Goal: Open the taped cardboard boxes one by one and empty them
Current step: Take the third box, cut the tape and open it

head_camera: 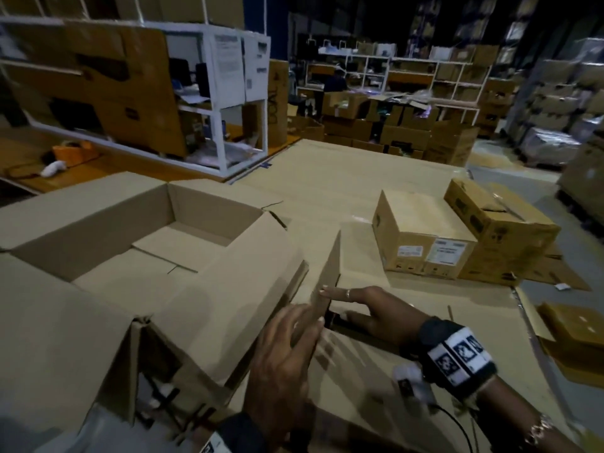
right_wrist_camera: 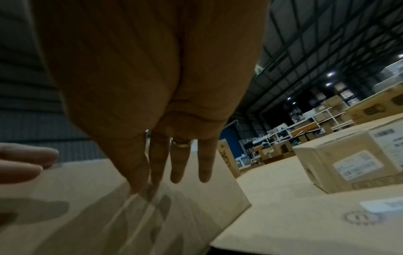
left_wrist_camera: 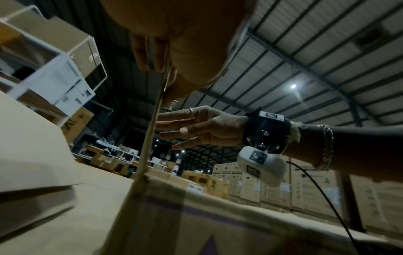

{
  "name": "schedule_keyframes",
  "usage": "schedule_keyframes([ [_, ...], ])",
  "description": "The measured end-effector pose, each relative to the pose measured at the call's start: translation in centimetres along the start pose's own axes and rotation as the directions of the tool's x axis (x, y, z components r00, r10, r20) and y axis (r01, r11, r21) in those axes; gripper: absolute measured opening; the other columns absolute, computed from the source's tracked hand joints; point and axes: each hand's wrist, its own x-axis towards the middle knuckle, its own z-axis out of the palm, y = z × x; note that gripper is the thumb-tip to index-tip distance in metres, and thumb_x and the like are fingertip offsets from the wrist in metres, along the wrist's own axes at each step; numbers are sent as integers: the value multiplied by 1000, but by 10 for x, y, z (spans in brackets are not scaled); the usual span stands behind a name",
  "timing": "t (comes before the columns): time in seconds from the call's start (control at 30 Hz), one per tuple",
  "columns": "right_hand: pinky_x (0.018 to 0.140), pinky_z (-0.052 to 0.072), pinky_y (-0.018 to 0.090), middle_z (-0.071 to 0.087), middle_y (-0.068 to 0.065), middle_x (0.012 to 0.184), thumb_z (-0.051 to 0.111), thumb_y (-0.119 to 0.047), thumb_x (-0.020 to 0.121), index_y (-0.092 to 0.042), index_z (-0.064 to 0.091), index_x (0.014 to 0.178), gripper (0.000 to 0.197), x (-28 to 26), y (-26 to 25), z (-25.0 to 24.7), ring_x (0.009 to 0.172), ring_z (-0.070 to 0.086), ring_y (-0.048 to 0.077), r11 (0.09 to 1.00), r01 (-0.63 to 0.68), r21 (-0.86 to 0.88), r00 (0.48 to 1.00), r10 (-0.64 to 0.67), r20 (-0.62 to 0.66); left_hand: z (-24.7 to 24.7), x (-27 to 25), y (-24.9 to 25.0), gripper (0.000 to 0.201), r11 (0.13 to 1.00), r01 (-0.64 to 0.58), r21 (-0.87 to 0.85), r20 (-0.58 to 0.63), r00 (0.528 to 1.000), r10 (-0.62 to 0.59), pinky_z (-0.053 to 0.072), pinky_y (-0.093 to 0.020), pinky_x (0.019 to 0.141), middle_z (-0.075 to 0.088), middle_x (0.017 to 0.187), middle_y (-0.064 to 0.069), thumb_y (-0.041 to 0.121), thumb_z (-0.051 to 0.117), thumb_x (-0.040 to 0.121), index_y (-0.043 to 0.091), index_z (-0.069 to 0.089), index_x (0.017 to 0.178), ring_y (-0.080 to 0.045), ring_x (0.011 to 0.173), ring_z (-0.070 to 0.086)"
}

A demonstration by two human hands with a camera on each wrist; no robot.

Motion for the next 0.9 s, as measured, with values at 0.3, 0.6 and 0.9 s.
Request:
schedule_keyframes([
  [0.3,110,40,27,42,-14,153,56,3,91,-28,53,143,60,59,32,50,142,39,9,989,81,-126,966,-47,252,20,-38,-37,41,934,229,275,156,948,-279,15,-67,118,64,132,-12,45,77,74,18,76,105,-39,140,43],
  [0.6,123,23,38,58,-1,142,59,-13,93,-23,65,131,40,71,54,81,133,52,23,931,120,-345,936,10,352,51,-37,-28,41,818,526,232,395,718,-573,47,-38,88,64,117,-3,56,49,95,21,63,112,-29,110,62],
  [0.9,112,38,34,68,0,128,63,-16,92,-21,69,125,34,79,44,72,118,63,24,899,176,-400,911,6,412,59,-34,-34,34,859,452,241,487,709,-510,46,-37,79,70,101,-5,49,44,97,19,61,95,-30,100,64],
])
